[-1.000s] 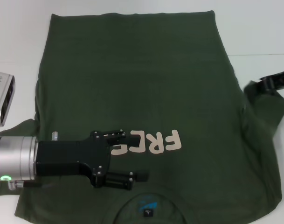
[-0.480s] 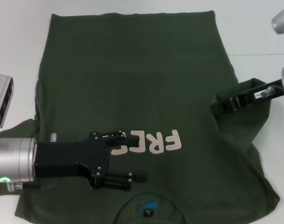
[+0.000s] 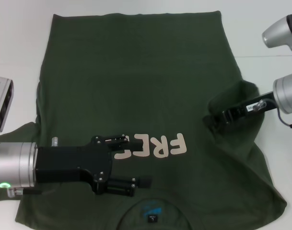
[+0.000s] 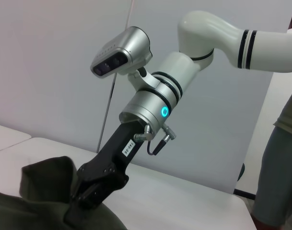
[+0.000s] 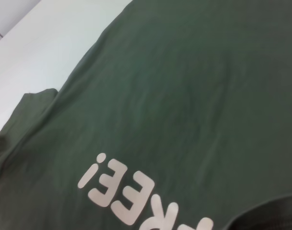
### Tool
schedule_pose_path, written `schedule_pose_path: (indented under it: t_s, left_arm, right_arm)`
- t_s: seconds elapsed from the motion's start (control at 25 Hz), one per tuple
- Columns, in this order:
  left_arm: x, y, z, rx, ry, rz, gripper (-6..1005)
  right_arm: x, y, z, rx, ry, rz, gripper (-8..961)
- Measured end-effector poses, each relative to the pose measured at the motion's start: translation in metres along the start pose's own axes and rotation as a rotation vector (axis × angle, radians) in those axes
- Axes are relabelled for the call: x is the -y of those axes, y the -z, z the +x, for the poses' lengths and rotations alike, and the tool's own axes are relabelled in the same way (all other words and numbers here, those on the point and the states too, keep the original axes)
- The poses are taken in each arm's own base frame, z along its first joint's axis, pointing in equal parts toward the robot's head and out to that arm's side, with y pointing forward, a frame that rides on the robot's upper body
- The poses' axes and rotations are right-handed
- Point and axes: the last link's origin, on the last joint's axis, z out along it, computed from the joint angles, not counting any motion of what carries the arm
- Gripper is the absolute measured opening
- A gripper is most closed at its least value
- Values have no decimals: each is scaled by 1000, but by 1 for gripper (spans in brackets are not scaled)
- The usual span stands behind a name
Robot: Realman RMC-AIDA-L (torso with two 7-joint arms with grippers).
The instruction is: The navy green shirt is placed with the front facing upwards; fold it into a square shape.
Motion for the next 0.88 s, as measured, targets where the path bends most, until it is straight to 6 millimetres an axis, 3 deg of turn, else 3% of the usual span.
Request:
schedule_pose_path:
  t_s: [0.88]
  left_arm:
    - [-4,0,-6,-8,9,-1,906]
  right_arm:
    - [-13,-26,2,-45,45,-6,100]
